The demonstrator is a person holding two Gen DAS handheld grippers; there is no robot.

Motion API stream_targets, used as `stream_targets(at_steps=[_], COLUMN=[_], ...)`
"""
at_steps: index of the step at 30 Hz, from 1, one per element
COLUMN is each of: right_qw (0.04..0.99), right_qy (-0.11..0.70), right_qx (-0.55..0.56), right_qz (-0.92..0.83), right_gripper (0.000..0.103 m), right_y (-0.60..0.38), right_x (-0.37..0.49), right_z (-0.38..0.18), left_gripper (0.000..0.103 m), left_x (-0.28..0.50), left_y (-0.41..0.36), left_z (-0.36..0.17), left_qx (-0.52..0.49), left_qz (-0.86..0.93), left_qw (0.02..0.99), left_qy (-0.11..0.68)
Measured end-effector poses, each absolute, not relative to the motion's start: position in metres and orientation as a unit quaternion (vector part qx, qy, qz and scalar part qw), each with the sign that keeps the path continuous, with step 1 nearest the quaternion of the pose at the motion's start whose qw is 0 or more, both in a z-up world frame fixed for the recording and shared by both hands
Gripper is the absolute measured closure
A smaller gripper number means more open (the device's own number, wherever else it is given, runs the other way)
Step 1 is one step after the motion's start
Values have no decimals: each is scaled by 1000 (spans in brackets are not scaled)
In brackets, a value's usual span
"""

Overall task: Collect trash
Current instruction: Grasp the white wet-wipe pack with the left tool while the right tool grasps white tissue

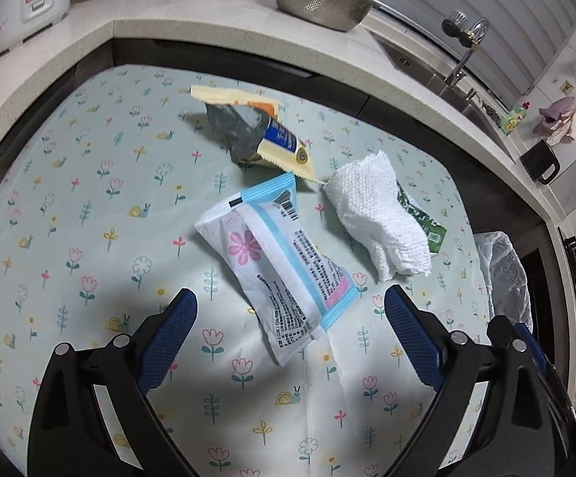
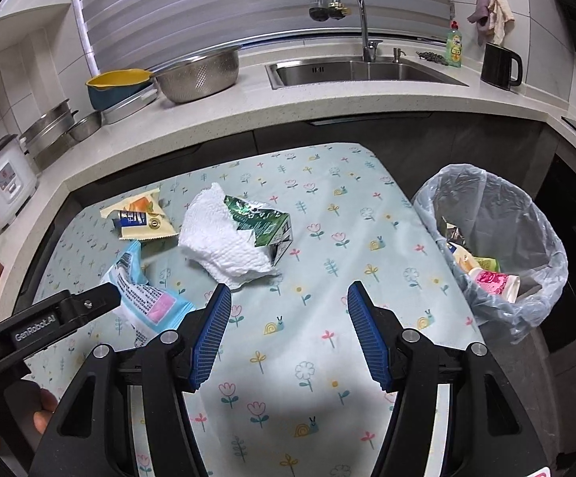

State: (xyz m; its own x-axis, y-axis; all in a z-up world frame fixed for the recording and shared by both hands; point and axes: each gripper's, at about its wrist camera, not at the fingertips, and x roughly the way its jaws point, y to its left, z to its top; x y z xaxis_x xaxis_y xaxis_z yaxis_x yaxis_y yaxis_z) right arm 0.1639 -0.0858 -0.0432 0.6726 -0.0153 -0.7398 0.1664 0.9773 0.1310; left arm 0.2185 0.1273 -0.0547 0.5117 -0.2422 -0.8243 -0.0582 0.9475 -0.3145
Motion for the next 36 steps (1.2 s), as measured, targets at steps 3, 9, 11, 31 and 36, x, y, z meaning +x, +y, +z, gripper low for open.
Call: stream_targets(at_steps=[3,9,11,31,36], right_qw=[907,905,905,891,886], right_qy=[409,416,418,452,460], right_qx=[88,81,77,38,45], right_qz=[-46,-38,-32,12,43], right_gripper=[44,44,44,65,98], right_y=[-81,-75,-71,-25,-15], right_x=[171,189,197,268,257], right_z=[-51,-59,-60,-89,-90], left_gripper=[12,12,13,48,48], left_x=[226,244,249,244,242], left_y=[129,128,129,153,153], left_z=[-66,-89,-94,-78,-73], left_qx=[-170,-194,-201,-165,-167], left_qz=[-52,-31,-27,-24,-26], left_qw=[845,824,818,843,845], left_qy=[505,532,538,511,508])
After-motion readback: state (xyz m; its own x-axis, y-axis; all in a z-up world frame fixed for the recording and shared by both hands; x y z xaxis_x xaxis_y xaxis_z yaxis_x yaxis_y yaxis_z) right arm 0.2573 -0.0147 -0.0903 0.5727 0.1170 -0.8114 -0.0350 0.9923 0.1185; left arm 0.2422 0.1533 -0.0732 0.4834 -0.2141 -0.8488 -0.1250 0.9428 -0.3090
